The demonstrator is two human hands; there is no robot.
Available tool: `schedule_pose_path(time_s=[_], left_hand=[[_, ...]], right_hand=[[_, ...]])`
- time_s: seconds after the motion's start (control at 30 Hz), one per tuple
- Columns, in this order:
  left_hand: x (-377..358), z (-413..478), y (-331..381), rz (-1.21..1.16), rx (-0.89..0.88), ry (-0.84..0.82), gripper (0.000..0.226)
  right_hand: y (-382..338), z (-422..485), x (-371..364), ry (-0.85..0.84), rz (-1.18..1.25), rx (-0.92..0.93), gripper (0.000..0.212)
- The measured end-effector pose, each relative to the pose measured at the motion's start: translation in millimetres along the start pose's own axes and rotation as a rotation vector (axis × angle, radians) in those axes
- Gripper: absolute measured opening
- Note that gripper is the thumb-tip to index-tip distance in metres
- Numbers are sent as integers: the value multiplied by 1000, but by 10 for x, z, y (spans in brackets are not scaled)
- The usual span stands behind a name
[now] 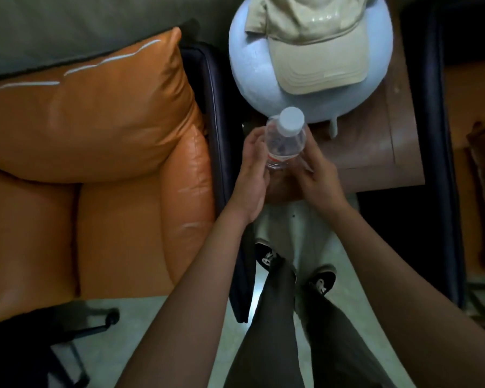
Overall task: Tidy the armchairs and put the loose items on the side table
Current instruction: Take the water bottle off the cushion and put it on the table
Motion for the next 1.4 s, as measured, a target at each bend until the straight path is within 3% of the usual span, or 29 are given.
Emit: schedule_pose_path(time_s=[0.17, 0.37, 0.5, 0.67, 1.23, 1.4], left_hand=[[52, -46, -48, 107, -35, 69, 32], [122, -181, -370, 171, 21, 59, 53], [33, -210, -468, 164, 23, 28, 52], [-14, -169, -473, 117, 48, 75, 54], [92, -71, -286, 159, 80, 38, 54], [324, -246, -404, 253, 149, 96, 53]], right_hand=[[82, 47, -144, -58, 64, 73, 62], [290, -90, -216, -128, 382, -247, 50], [274, -126, -290, -178, 430, -275, 53], [387, -16, -379, -188, 377, -203, 70], [312, 156, -374, -85, 377, -237, 70], [337, -189, -249, -78, 333, -337, 57]])
Point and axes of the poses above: each hand's wrist, its own z-axis towards the middle knuckle, its own x-axis out of the back of the hand, y = z × x, the point moved 6 cm from there along z, towards the middle knuckle, and after that the axes turned 6 degrees about -z, right-handed, at the moved point
